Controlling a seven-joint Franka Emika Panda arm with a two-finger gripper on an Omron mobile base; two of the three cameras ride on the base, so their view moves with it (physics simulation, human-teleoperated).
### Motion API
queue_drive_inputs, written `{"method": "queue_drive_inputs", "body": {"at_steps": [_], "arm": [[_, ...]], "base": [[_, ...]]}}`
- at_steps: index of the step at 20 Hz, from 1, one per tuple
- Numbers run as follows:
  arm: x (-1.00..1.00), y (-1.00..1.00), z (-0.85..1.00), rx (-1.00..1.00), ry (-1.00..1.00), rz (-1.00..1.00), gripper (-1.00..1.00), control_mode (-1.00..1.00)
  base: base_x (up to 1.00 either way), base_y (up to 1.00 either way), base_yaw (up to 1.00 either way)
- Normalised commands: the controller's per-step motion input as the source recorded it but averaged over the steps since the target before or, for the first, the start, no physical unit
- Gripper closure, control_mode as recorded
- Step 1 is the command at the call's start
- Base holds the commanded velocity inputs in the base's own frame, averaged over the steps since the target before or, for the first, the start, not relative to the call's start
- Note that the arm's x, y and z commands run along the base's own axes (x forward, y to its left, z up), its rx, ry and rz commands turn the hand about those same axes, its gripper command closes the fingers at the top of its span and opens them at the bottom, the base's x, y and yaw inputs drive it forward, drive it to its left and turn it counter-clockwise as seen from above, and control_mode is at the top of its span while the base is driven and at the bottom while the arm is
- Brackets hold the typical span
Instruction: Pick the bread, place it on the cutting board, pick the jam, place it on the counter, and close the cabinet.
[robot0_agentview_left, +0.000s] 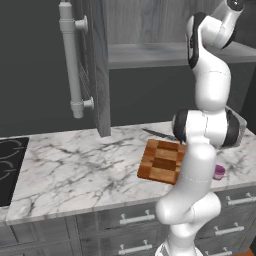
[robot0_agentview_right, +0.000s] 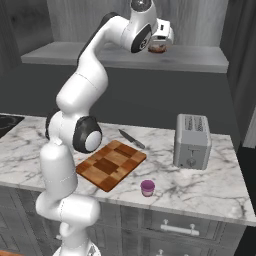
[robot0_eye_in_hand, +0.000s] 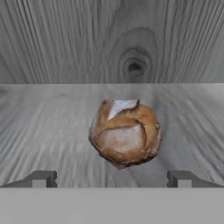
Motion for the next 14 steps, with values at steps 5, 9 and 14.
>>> {"method": "queue_drive_inputs", "body": {"at_steps": [5,9,14], "arm": [[0.35,-0.06,0.00,0.00,0.00,0.00,-1.00,-1.00],[0.29,-0.11,0.00,0.00,0.00,0.00,-1.00,-1.00],[0.17,-0.09,0.00,0.00,0.00,0.00,-1.00,-1.00]], "base": [[0.00,0.00,0.00],[0.00,0.00,0.00],[0.00,0.00,0.00]]}}
